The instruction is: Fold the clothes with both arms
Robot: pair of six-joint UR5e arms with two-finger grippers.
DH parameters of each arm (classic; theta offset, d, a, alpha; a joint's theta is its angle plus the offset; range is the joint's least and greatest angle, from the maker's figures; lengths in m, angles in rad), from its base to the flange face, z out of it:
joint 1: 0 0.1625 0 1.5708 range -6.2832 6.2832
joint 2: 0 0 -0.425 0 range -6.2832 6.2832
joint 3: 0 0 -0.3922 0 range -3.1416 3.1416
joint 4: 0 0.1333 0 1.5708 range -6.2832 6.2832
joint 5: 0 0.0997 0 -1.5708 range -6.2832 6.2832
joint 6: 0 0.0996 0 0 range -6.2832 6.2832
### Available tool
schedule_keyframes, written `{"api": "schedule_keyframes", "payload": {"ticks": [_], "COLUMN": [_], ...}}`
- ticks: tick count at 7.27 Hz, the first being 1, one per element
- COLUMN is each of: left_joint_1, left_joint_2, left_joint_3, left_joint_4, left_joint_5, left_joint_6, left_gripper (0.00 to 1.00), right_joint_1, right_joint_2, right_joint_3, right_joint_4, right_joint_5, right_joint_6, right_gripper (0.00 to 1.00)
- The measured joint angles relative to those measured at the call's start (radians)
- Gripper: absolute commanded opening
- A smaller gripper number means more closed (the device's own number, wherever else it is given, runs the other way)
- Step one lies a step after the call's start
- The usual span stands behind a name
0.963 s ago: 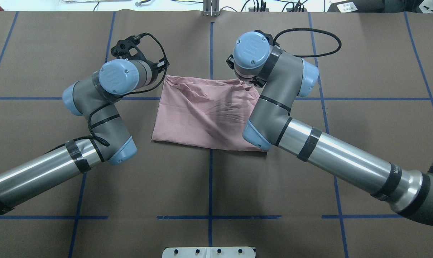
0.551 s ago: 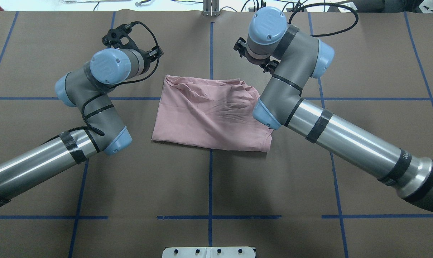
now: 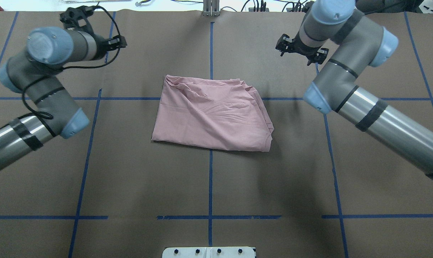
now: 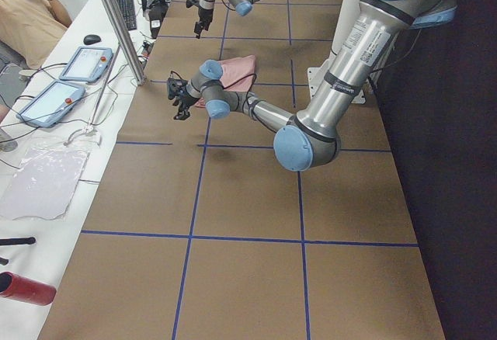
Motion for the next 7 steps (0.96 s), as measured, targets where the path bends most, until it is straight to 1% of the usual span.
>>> {"api": "schedule_keyframes", "payload": {"ticks": [1,3,4,5,6,7], "left_joint_1": [-0.092,-0.275,-0.361,-0.460,-0.557,-0.635], "left_joint_2": [0.051,0.149,0.198,0.243,0.277,0.300], "left_joint_3": [-0.014,-0.016,-0.015,-0.012,-0.013,-0.021], "left_joint_4": [0.001,0.008,0.010,0.014,0.050,0.133], "left_joint_5": [-0.106,-0.324,-0.438,-0.558,-0.642,-0.680], "left_joint_6": [0.199,0.589,0.725,0.842,0.969,1.103], "left_gripper": [1.00,1.00,1.00,1.00,1.00,1.00], "right_joint_1": [0.088,0.285,0.379,0.447,0.494,0.533], "right_joint_2": [-0.058,-0.153,-0.192,-0.241,-0.304,-0.372], "right_joint_3": [0.012,0.017,0.015,0.016,0.017,0.022], "right_joint_4": [-0.001,-0.013,-0.027,-0.047,-0.058,-0.062], "right_joint_5": [0.094,0.239,0.303,0.340,0.356,0.362], "right_joint_6": [-0.165,-0.476,-0.602,-0.746,-0.900,-1.030], "right_gripper": [1.00,1.00,1.00,1.00,1.00,1.00]}}
